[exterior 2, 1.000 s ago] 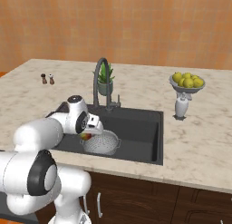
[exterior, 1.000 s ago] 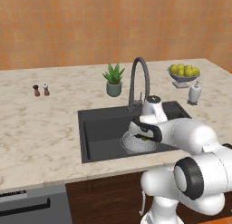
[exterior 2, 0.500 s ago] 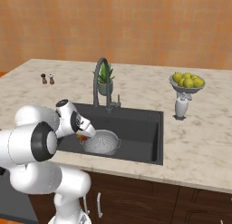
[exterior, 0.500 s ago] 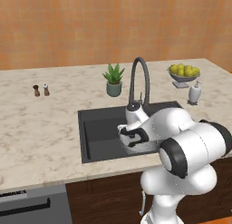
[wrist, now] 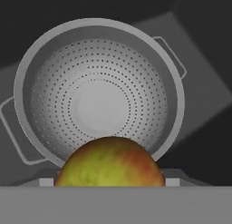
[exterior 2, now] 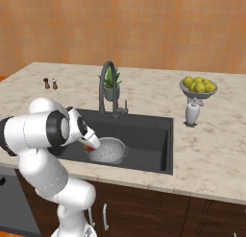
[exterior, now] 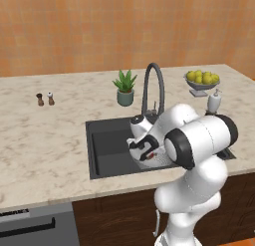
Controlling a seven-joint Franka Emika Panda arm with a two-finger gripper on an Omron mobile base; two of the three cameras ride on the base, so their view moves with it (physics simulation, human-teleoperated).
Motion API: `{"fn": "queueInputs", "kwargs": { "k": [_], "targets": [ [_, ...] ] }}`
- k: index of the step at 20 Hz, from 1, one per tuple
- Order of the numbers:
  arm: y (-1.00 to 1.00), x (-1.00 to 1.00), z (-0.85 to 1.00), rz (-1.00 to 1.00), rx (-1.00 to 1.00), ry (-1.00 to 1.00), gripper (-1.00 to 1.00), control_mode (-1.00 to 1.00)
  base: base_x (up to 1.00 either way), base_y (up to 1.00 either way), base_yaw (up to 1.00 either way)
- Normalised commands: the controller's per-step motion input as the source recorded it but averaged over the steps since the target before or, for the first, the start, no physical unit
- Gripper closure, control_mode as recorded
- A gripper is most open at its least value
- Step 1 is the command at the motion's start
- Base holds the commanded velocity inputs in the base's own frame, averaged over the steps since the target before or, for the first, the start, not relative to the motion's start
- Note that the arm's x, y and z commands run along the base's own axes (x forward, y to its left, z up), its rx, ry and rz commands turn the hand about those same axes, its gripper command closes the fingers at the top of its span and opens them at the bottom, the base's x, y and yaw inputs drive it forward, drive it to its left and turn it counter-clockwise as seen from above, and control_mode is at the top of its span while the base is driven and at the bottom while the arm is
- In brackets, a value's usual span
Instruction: Put the colander in the sink, put the apple in the colander, and turn on the sink faucet and pour water over the colander.
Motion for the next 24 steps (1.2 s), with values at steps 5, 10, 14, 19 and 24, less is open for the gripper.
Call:
{"fn": "queueInputs", "kwargs": {
  "k": [5,10,14,19,24],
  "targets": [
    [-0.19,0.11,-0.27,-0.01,0.00,0.07,1.00,-1.00,0.00,0.00,0.00],
    [-0.07,0.13,-0.28,0.00,0.00,0.01,1.00,-1.00,0.00,0.00,0.00],
    [-0.06,0.21,-0.25,0.00,0.00,0.00,1.00,-1.00,0.00,0.00,0.00],
    [-0.06,0.21,-0.29,0.00,0.00,0.00,1.00,-1.00,0.00,0.00,0.00],
    [-0.04,0.15,-0.27,0.00,0.00,0.00,1.00,-1.00,0.00,0.00,0.00]
  ]
}}
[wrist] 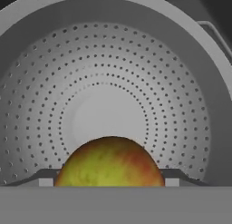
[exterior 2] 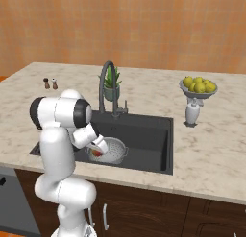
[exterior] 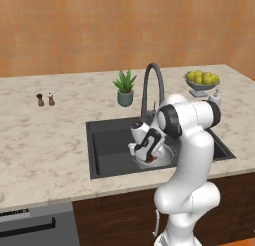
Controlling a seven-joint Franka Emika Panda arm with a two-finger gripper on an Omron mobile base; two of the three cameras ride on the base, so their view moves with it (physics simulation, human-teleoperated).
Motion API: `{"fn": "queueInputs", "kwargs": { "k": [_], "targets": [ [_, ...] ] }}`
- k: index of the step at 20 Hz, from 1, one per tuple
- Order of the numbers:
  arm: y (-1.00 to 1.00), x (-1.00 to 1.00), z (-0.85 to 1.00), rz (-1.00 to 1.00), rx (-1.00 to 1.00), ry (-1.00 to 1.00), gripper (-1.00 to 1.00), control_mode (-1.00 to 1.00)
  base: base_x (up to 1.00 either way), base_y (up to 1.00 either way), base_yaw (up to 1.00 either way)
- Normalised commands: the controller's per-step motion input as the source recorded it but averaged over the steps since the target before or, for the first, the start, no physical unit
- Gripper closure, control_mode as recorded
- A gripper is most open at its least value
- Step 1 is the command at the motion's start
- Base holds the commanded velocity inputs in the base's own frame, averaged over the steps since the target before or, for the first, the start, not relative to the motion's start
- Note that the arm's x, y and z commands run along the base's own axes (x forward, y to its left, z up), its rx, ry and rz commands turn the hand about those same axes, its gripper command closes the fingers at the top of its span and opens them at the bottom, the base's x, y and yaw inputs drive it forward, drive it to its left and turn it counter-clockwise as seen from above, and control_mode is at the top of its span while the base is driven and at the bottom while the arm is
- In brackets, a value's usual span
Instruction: Put the colander in the sink, put the apple in the colander, and turn on the sink faucet and pour water over the colander.
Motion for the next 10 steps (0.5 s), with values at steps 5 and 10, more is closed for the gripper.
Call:
{"fn": "queueInputs", "kwargs": {
  "k": [5,10],
  "targets": [
    [-0.05,0.17,-0.22,0.00,0.00,0.00,1.00,-1.00,0.00,0.00,0.00],
    [-0.08,0.23,-0.22,0.00,0.00,0.02,1.00,-1.00,0.00,0.00,0.00]
  ]
}}
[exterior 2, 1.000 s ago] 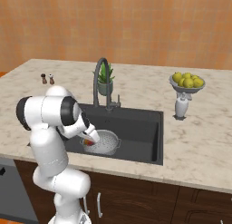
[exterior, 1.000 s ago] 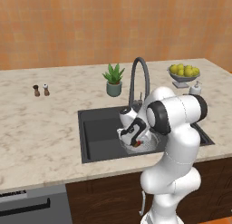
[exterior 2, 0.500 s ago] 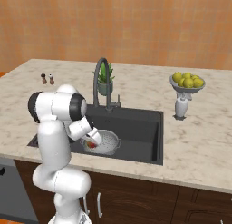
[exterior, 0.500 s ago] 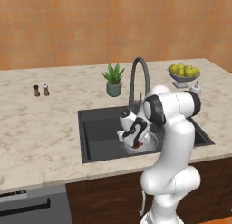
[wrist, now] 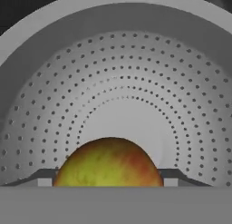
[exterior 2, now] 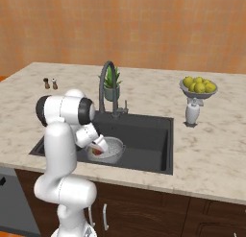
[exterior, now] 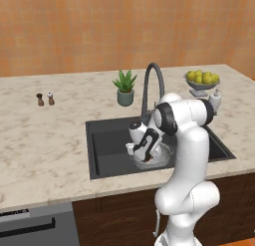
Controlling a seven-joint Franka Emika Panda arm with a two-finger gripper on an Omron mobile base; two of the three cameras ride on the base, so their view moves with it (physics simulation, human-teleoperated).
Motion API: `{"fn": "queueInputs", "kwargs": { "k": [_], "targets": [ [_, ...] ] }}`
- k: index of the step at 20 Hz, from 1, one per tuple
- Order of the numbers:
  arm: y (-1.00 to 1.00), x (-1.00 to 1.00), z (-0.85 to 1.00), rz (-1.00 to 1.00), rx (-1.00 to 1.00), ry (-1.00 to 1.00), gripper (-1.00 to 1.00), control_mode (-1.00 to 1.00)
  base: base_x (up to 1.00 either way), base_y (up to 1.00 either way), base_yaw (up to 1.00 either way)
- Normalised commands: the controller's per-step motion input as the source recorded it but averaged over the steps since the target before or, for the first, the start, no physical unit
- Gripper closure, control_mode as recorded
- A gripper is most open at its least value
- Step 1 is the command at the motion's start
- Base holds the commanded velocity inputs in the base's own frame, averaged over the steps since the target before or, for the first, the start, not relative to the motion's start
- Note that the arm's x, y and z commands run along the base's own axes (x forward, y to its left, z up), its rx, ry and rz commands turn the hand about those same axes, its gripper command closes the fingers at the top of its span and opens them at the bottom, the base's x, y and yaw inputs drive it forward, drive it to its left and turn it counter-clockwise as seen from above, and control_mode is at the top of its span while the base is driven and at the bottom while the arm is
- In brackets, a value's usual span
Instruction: Put the colander in the sink, put the apple in the colander, and turn on the sink faucet and pour water over the colander.
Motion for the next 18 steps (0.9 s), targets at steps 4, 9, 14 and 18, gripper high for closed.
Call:
{"fn": "queueInputs", "kwargs": {
  "k": [4,9,14,18],
  "targets": [
    [-0.08,0.13,-0.20,0.00,0.00,0.02,1.00,-1.00,0.00,0.00,0.00],
    [-0.08,-0.05,-0.14,0.00,0.00,0.06,-1.00,-1.00,0.00,0.00,0.00],
    [-0.11,-0.05,-0.03,0.00,0.00,0.11,-1.00,-1.00,0.00,0.00,0.00],
    [-0.07,-0.09,0.17,0.00,0.01,0.04,-1.00,-1.00,0.00,0.00,0.00]
  ]
}}
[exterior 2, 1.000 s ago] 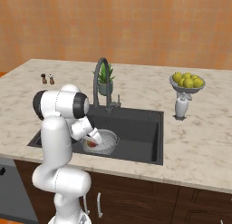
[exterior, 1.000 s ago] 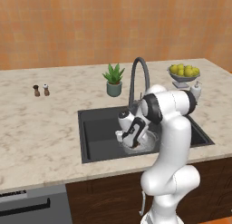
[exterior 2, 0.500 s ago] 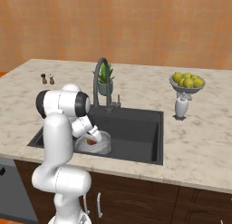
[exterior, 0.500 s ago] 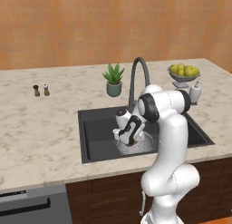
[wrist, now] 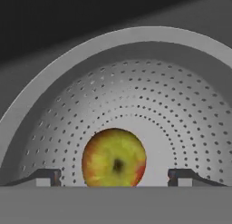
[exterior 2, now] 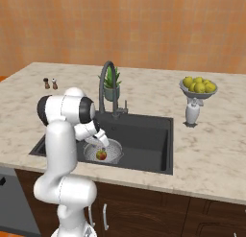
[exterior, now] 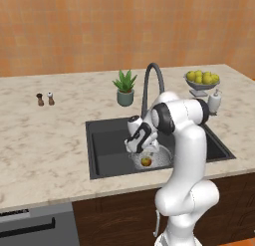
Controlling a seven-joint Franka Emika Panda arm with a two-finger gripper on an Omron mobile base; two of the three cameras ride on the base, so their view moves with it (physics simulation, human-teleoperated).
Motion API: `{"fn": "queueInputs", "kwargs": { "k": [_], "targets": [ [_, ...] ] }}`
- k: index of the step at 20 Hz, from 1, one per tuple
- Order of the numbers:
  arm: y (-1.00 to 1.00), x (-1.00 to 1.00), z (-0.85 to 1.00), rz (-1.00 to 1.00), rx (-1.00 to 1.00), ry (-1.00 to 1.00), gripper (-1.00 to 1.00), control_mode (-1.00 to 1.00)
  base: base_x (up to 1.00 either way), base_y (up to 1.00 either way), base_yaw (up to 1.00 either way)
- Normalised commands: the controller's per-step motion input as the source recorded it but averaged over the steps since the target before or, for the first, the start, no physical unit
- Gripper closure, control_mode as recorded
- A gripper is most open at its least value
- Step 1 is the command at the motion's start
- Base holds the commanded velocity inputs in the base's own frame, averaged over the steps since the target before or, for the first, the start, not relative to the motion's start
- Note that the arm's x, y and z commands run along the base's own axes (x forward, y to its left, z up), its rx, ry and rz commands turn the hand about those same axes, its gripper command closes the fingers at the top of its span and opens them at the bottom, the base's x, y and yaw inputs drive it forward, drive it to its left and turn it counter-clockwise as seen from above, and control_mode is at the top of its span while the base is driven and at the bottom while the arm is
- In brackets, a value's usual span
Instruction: Put the colander in the sink, put the apple in the colander, and turn on the sink faucet and pour water over the colander.
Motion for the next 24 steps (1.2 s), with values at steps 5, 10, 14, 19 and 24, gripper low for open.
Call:
{"fn": "queueInputs", "kwargs": {
  "k": [5,10,14,19,24],
  "targets": [
    [-0.03,-0.27,0.30,0.00,0.00,0.01,-1.00,-1.00,0.00,0.00,0.00],
    [0.07,-0.42,0.53,0.00,0.00,0.00,-1.00,-1.00,0.00,0.00,0.00],
    [0.12,-0.57,0.58,0.01,0.00,0.00,-1.00,-1.00,0.00,0.00,0.00],
    [0.10,-0.68,0.63,0.09,0.00,0.00,-1.00,-1.00,0.00,0.00,0.00],
    [0.00,-0.85,0.62,0.19,0.01,0.00,-1.00,-1.00,0.00,0.00,0.00]
  ]
}}
